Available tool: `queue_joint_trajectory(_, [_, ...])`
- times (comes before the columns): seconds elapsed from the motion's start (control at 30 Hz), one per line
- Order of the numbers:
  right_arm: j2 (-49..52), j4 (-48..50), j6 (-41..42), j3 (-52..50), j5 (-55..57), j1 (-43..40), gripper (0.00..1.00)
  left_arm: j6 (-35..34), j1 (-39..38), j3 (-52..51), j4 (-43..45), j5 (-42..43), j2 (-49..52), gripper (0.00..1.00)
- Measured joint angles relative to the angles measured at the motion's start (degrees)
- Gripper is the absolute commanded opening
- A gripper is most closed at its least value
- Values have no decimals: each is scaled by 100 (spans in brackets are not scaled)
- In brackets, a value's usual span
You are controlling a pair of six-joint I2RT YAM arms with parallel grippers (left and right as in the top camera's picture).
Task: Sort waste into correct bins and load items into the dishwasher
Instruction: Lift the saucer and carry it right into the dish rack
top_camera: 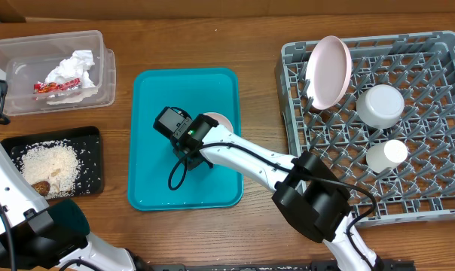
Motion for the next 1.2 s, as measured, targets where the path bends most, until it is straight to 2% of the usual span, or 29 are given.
queue_joint_trajectory(0.03, [0, -2, -4, 0, 4, 0, 4, 0, 0, 0, 0, 0, 0, 100])
queue_joint_trajectory(0.23, [2, -260, 33, 118, 44, 0, 4, 0, 0, 0, 0, -2, 0, 100])
queue_joint_trajectory(0.37, [4, -826, 107, 660, 9, -9, 4, 0, 0, 0, -2, -2, 0, 100])
queue_joint_trajectory(0.57, [-98, -2227, 315, 2524, 122, -208, 4, 0, 0, 0, 0, -2, 0, 100])
queue_joint_trajectory(0.7, [-490, -3104, 369, 3639, 109, -848, 4, 0, 0, 0, 0, -2, -2, 100])
queue_joint_trajectory(0.77, [-820, -3453, 400, 4065, 33, -1429, 4, 0, 0, 0, 0, -2, 0, 100])
queue_joint_trajectory(0.87, [-1401, -3731, 385, 4444, -466, -2728, 4, 0, 0, 0, 0, -2, 0, 100])
queue_joint_trajectory(0.97, [-1893, -3891, 199, 4566, -1539, -4559, 4, 0, 0, 0, 0, -2, 0, 100])
queue_joint_trajectory(1.1, [-1998, -4183, -173, 4498, -3174, -6725, 4, 0, 0, 0, 0, 0, 0, 100])
queue_joint_trajectory(1.2, [-1987, -4197, -525, 3995, -4299, -7947, 4, 0, 0, 0, 0, 0, 0, 100])
